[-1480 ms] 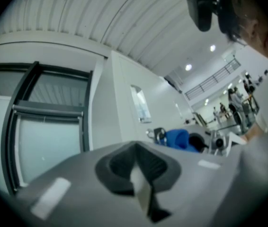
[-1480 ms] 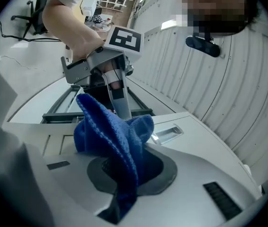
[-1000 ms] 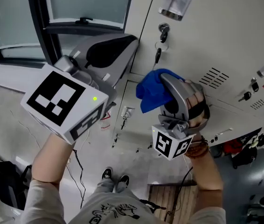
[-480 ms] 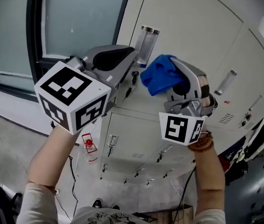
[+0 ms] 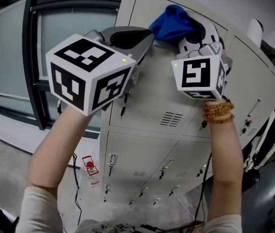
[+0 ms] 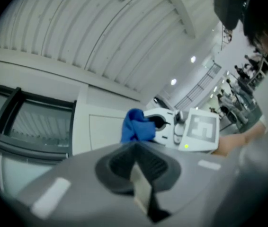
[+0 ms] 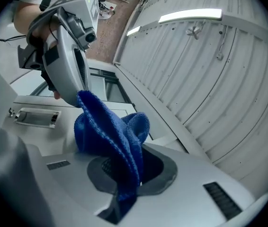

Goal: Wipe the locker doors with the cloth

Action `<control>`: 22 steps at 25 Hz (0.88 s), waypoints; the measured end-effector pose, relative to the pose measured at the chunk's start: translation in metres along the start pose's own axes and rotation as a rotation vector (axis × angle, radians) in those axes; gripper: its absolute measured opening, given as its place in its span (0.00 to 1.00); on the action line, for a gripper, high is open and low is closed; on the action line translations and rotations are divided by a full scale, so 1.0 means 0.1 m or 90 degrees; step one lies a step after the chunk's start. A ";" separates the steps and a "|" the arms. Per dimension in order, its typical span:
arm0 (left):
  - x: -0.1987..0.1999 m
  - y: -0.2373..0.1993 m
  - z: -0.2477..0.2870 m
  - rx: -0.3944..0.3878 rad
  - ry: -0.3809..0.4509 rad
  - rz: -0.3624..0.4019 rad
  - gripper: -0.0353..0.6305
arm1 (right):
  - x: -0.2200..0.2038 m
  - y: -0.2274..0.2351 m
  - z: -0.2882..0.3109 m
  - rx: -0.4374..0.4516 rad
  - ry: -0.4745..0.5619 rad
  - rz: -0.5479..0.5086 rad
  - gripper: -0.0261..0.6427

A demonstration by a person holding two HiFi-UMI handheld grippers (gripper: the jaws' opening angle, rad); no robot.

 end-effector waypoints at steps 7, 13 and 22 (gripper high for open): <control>0.12 0.09 0.25 -0.025 0.010 0.005 0.06 | -0.31 0.35 -0.05 -0.046 -0.029 0.015 0.08; -0.12 0.24 0.27 -0.044 -0.003 -0.022 0.06 | -0.45 0.09 -0.42 -0.045 -0.035 0.021 0.08; -0.63 0.59 0.16 -0.073 -0.031 -0.065 0.06 | -0.57 -0.87 -1.19 0.021 -0.039 0.006 0.08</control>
Point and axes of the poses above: the fingertips, and each gripper's own axes: z forward along the fingers, y to its right, x out of its top, the point moved 8 cm from there along -z, backward along the fingers, and after that the axes turned 5 degrees about -x, right-handed, at the moved point
